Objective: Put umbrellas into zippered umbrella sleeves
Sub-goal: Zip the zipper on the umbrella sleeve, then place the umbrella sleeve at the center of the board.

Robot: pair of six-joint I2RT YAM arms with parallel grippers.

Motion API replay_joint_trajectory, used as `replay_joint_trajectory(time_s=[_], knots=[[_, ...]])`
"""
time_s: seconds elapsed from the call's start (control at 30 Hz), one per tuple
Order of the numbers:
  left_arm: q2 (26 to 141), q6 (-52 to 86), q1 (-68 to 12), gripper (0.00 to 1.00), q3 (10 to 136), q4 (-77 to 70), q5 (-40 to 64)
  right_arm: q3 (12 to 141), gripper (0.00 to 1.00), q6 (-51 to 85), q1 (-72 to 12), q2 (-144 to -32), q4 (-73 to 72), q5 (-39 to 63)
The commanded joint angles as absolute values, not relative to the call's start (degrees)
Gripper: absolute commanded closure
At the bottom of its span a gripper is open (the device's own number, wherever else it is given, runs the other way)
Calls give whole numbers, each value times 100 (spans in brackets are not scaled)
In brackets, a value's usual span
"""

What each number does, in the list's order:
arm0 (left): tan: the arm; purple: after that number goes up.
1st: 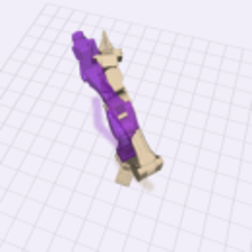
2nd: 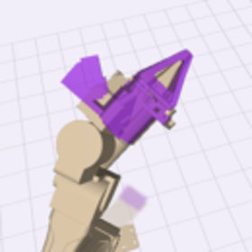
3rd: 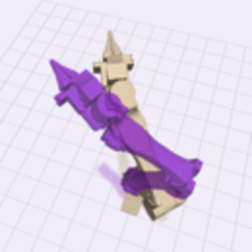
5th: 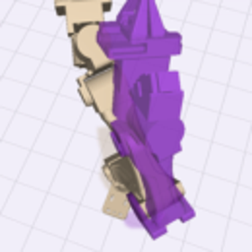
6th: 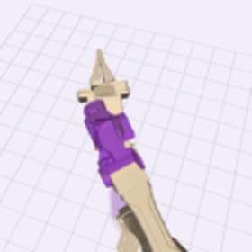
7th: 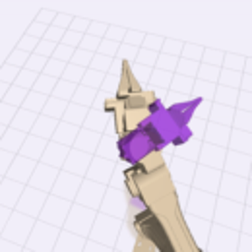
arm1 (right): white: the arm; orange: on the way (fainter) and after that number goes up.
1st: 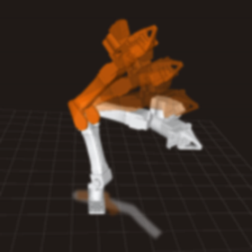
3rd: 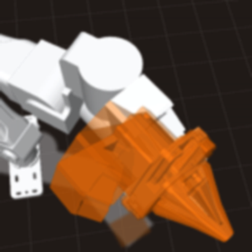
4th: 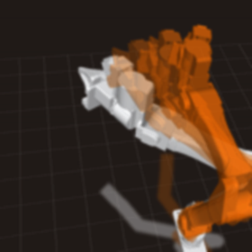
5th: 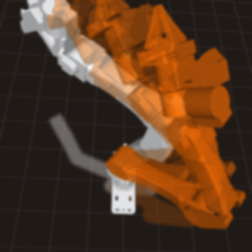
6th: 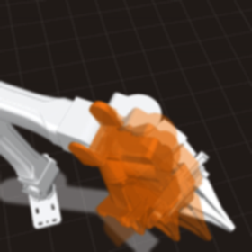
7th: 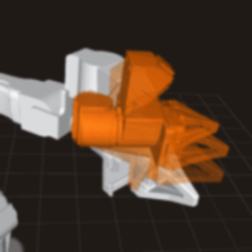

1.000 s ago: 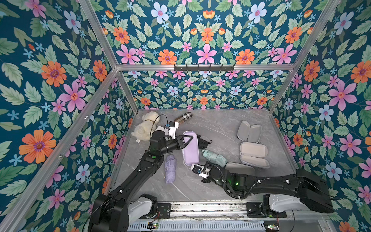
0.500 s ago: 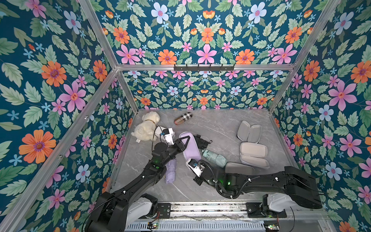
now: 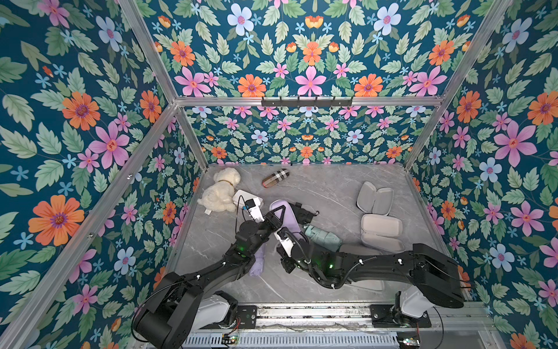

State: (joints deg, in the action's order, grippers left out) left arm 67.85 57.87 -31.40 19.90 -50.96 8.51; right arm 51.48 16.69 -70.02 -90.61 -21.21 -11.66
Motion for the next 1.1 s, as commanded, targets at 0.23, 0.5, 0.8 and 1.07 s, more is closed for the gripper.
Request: replay_joint_trajectory(time_s=[0.23,0.5,0.8,1.07], knots=[[7032,5730,-2373,99,2300,-5310,3383,4289,32,3191,-4838,-7250,-289,2029],[7301,6249,-2675,90,2309,-6149,3675,4364,28,4075,-4641,-7916,-2058,3391],[6571,5424,-2688,47,2588,-3839,3168,4017,87,5031,-4504,-8299,-3974,3297],[5782,3400,-2249,19,4861,2600,-1005,4589,100,4859,-4662,-8440,-2402,2484]])
